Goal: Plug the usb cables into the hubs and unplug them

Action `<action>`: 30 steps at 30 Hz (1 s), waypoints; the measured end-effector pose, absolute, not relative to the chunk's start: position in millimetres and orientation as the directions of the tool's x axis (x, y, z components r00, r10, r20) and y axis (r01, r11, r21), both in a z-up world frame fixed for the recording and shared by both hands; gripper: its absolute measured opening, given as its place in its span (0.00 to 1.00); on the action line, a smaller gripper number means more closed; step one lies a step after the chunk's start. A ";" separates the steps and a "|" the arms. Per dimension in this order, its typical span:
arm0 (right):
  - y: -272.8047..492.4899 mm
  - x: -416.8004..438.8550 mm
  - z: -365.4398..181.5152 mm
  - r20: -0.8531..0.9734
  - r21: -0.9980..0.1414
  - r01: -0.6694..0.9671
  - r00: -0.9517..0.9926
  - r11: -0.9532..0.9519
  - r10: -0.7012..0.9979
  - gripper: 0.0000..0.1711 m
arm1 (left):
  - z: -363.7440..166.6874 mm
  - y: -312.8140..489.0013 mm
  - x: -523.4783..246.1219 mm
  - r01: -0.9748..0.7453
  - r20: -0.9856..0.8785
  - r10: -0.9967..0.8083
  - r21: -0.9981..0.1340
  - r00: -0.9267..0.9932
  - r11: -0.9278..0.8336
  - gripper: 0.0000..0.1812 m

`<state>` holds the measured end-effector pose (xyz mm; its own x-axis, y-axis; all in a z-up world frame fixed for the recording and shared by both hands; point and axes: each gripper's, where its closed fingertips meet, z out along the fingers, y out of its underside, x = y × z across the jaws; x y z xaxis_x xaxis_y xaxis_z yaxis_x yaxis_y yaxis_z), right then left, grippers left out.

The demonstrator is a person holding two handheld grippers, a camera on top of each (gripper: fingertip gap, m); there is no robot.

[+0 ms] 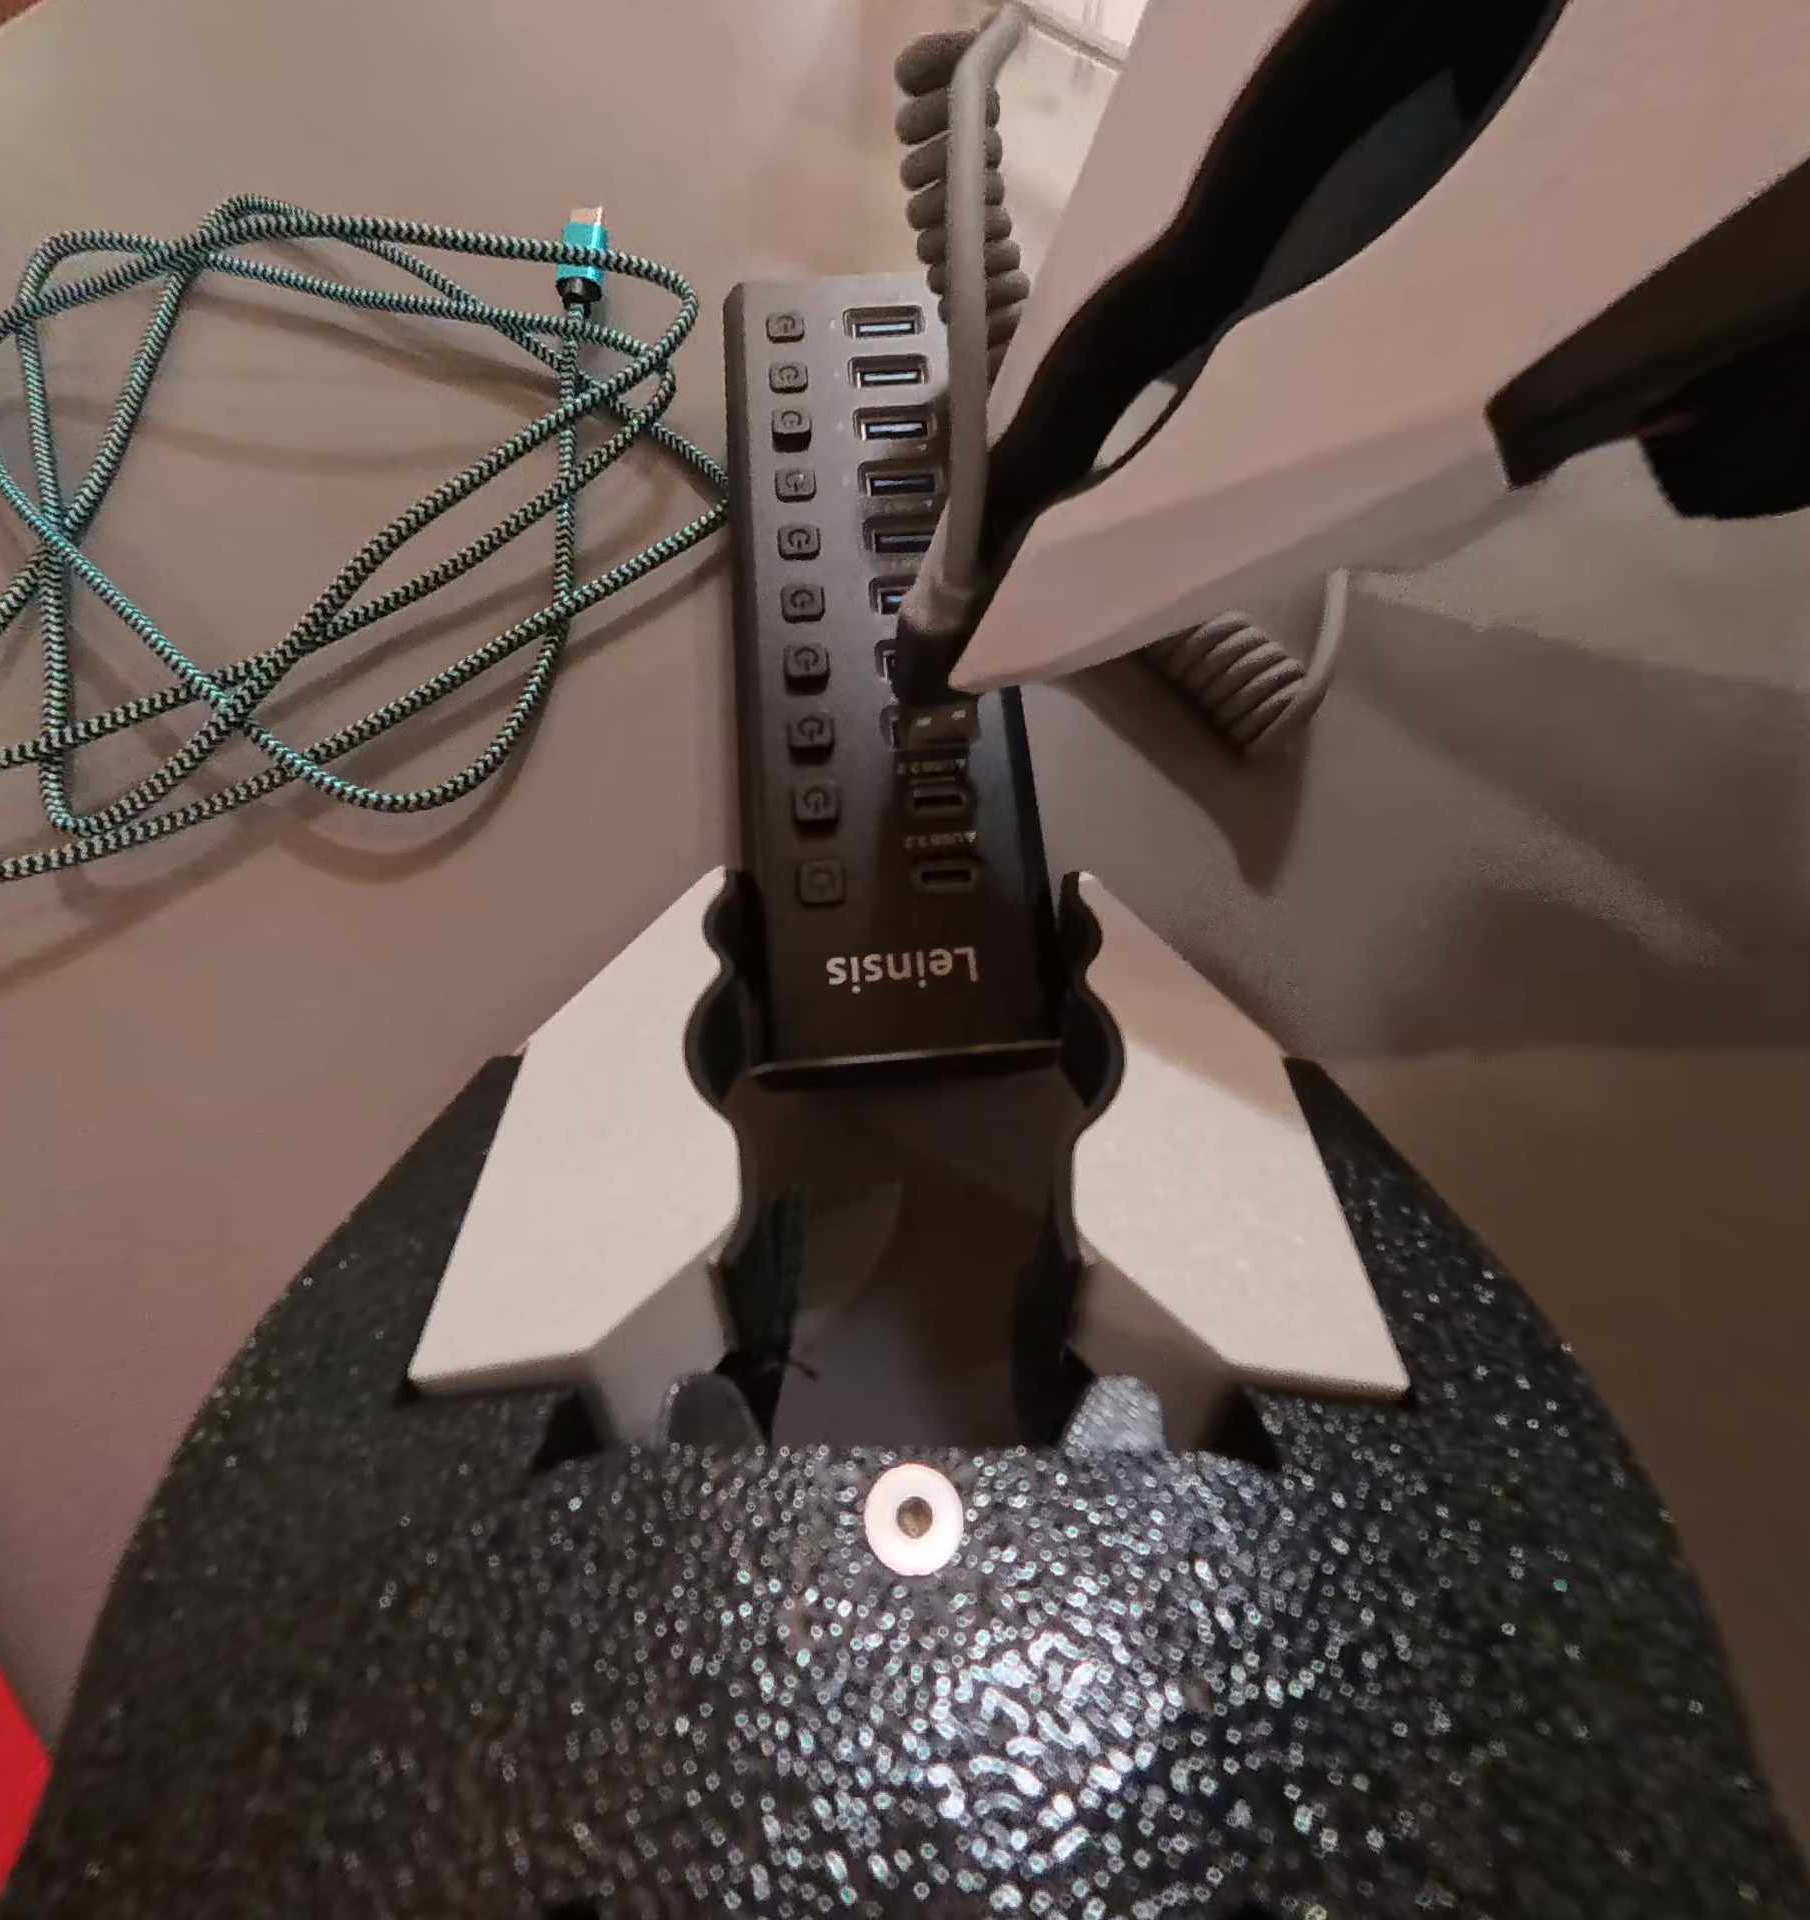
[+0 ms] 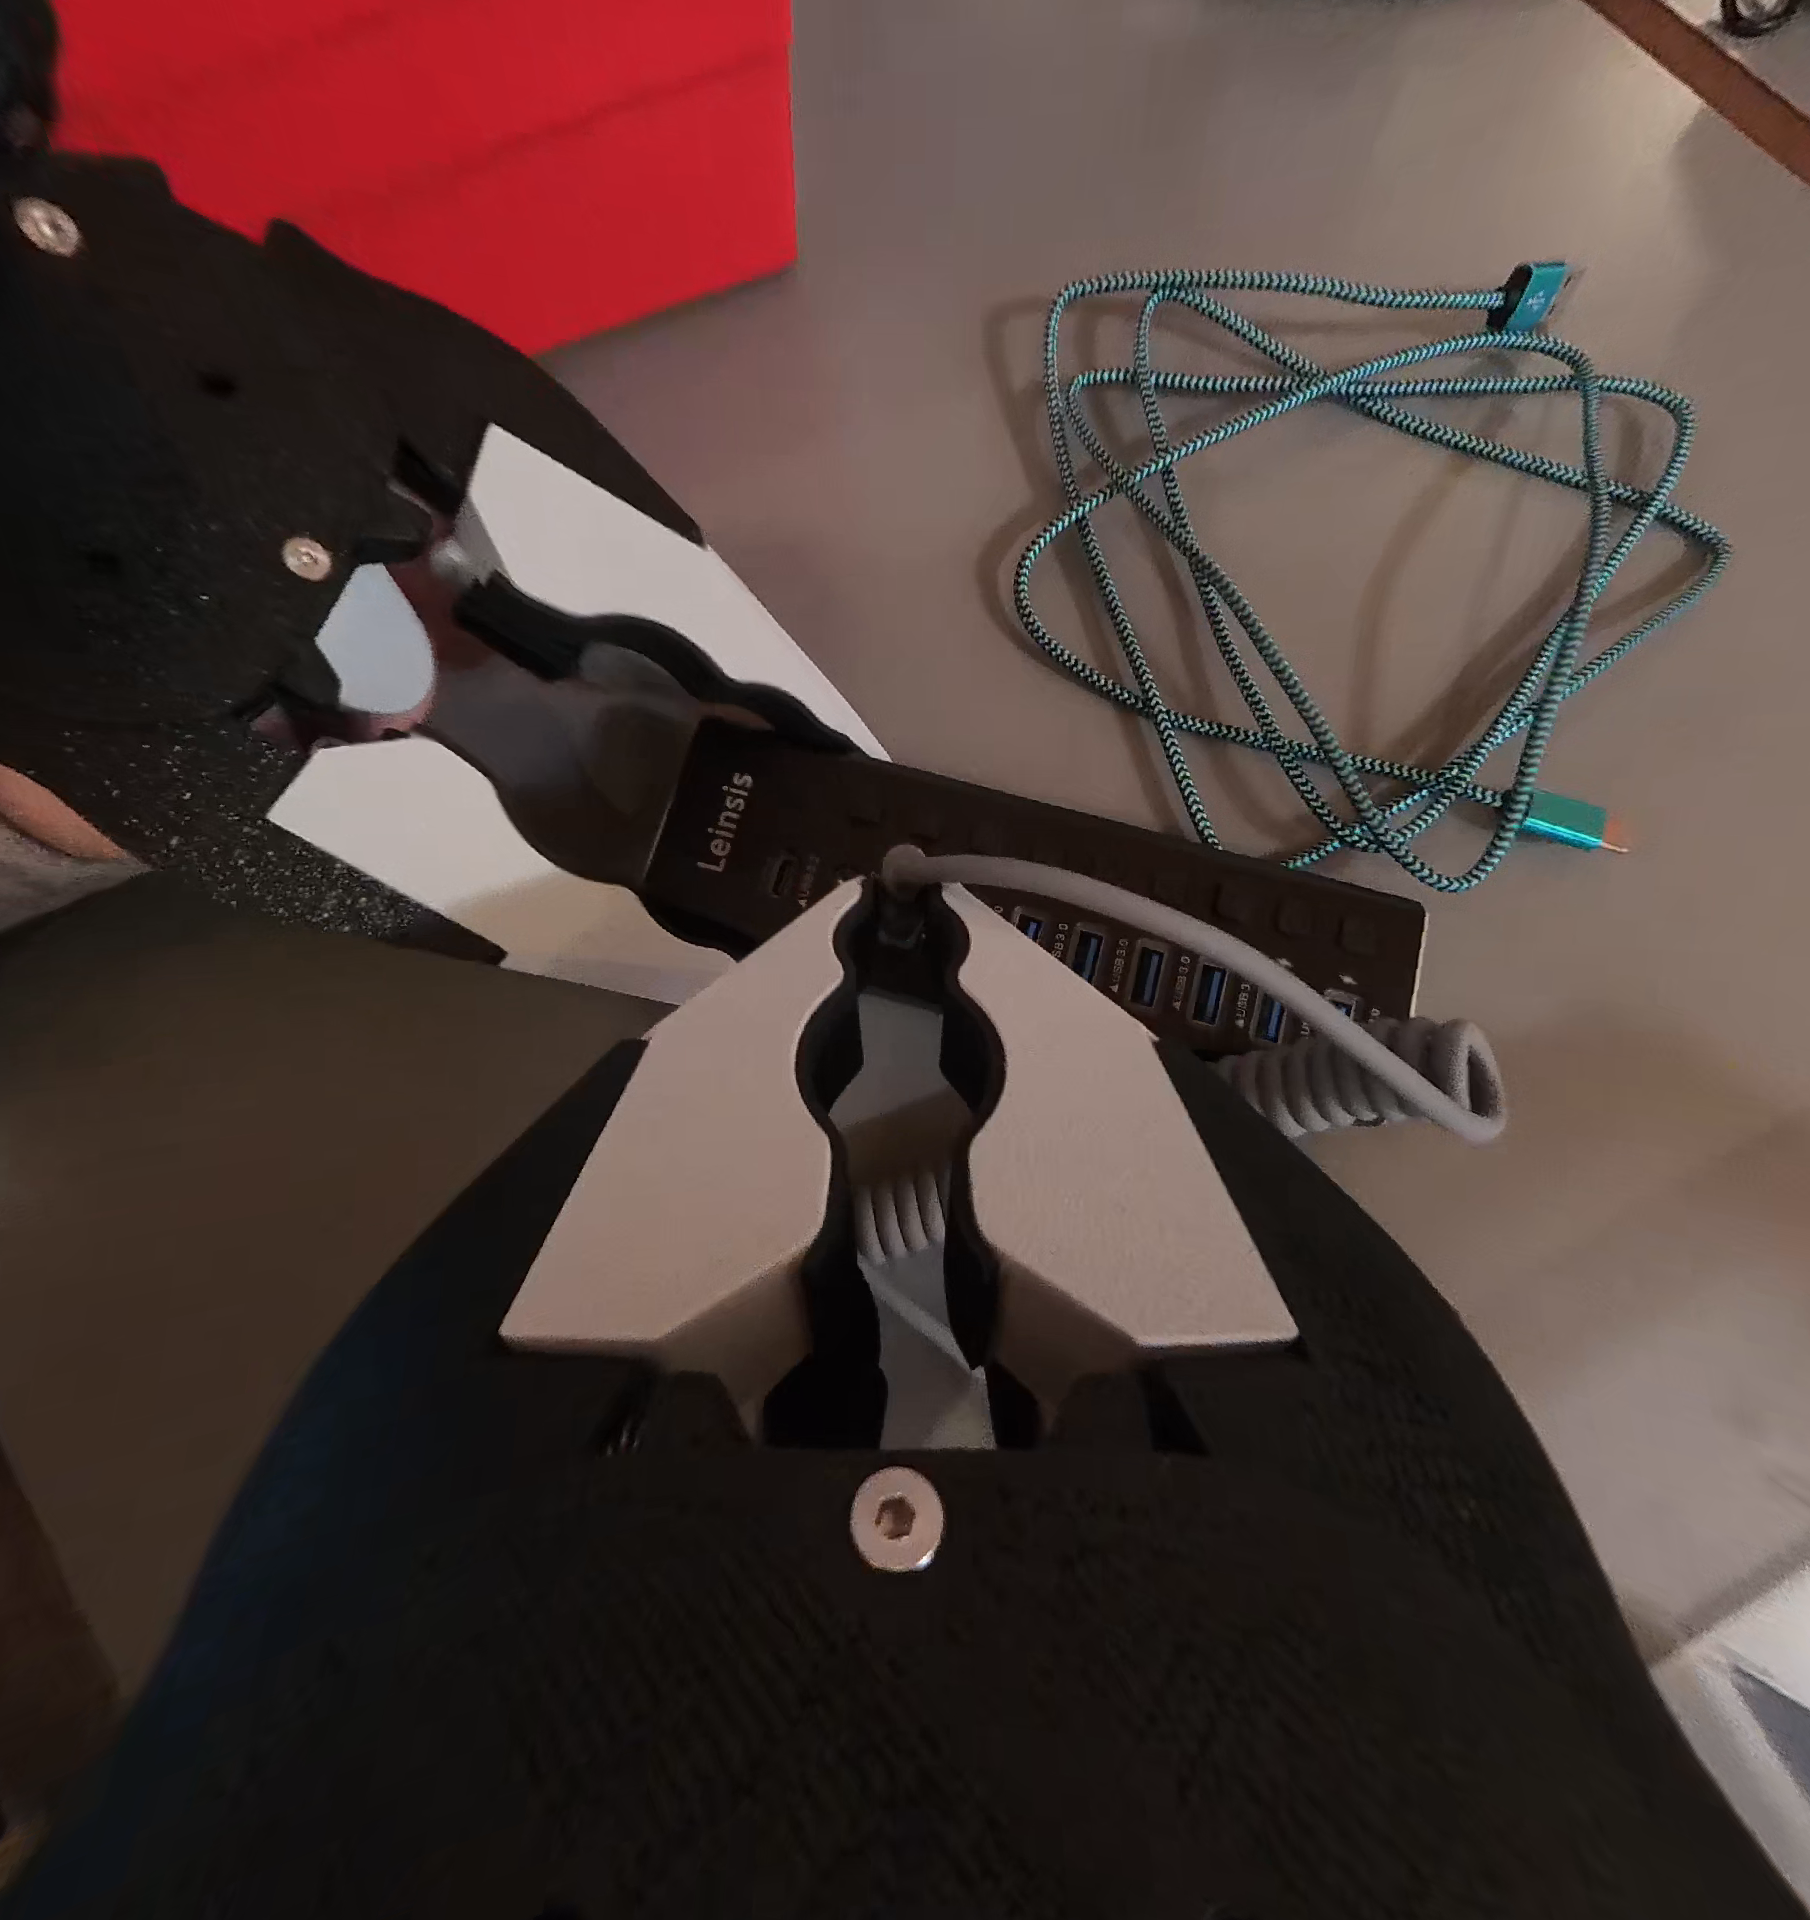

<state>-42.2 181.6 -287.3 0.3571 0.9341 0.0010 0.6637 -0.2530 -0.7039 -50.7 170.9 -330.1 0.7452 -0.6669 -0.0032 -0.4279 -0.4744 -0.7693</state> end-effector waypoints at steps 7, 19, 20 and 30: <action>181.8 -42.1 -288.7 -0.019 -0.660 0.688 0.387 -0.302 0.922 0.04 | -330.1 170.9 -50.7 -0.421 0.002 -0.664 -0.772 0.748 -0.476 0.33; 182.5 -42.9 -298.2 -0.026 -0.705 0.591 0.531 -0.392 0.847 0.04 | -330.3 170.5 -50.2 -0.412 0.010 -0.656 -0.772 0.755 -0.485 0.33; 182.5 -43.6 -300.5 -0.012 -0.701 0.601 0.528 -0.384 0.849 0.05 | -330.3 170.5 -50.4 -0.412 0.009 -0.655 -0.771 0.755 -0.485 0.32; 165.0 -42.2 -298.3 -0.088 -0.751 0.535 0.501 -0.388 0.861 0.13 | -330.1 166.9 -51.8 -0.420 0.010 -0.671 -0.773 0.742 -0.476 0.33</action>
